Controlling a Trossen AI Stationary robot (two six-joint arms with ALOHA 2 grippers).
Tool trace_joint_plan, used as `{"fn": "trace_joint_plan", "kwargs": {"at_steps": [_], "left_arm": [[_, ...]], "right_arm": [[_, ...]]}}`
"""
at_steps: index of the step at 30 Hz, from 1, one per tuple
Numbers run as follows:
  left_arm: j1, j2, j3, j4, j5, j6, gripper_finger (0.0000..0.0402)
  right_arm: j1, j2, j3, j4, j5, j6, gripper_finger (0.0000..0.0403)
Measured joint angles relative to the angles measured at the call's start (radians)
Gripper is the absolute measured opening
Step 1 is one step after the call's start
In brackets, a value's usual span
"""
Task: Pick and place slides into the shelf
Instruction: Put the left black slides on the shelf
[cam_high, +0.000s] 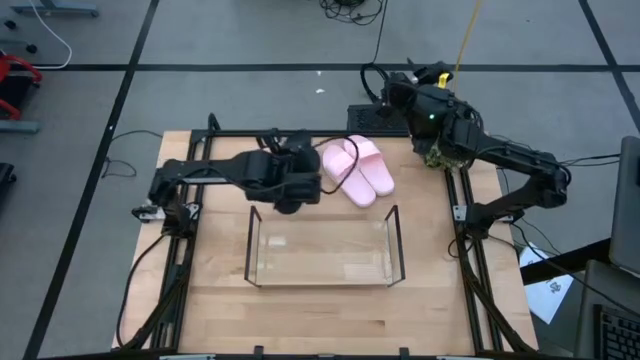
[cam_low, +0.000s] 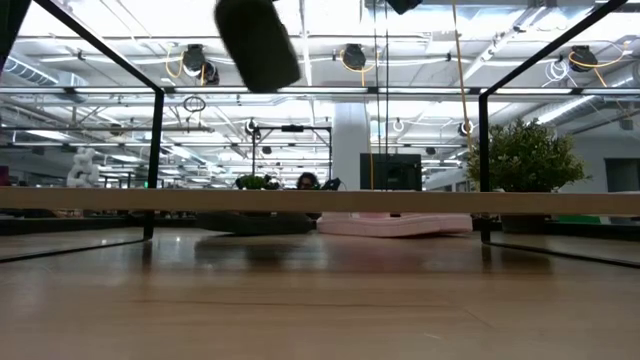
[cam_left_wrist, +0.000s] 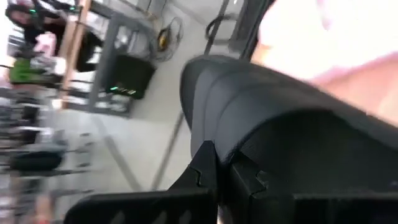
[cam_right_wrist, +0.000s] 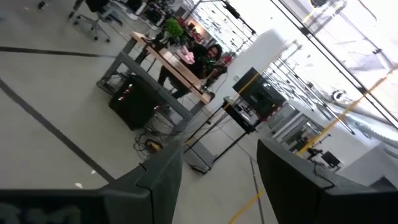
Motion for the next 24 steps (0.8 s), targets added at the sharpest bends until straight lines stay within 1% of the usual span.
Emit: {"fn": "trace_joint_plan", "kwargs": {"at_steps": [2, 5, 8, 13, 20, 24], "left_arm": [[-0.019, 0.004, 0.017, 0.019, 0.033, -0.023, 0.0], [-0.053, 0.01, 0.022, -0.016, 0.021, -0.128, 0.0], [-0.072, 0.015, -0.005, -0.011, 0.079, -0.209, 0.0], [-0.116, 0.018, -0.042, -0.009, 0.101, -0.313, 0.0], [-0.187, 0.022, -0.113, -0.009, 0.209, -0.491, 0.0], [-0.253, 0.023, -0.168, -0.01, 0.211, -0.534, 0.0]], "right_arm": [[-0.013, -0.008, 0.0, 0.0, -0.001, 0.0, 0.0196], [-0.034, -0.027, 0.0, 0.0, -0.002, 0.0, 0.0196], [-0.044, -0.049, 0.0, 0.0, -0.002, 0.0, 0.0196], [-0.051, -0.073, 0.0, -0.002, -0.003, 0.0, 0.0196], [-0.05, -0.087, 0.0, -0.006, -0.003, -0.001, 0.0196], [-0.05, -0.087, 0.0, -0.016, -0.003, -0.001, 0.0196]]}}
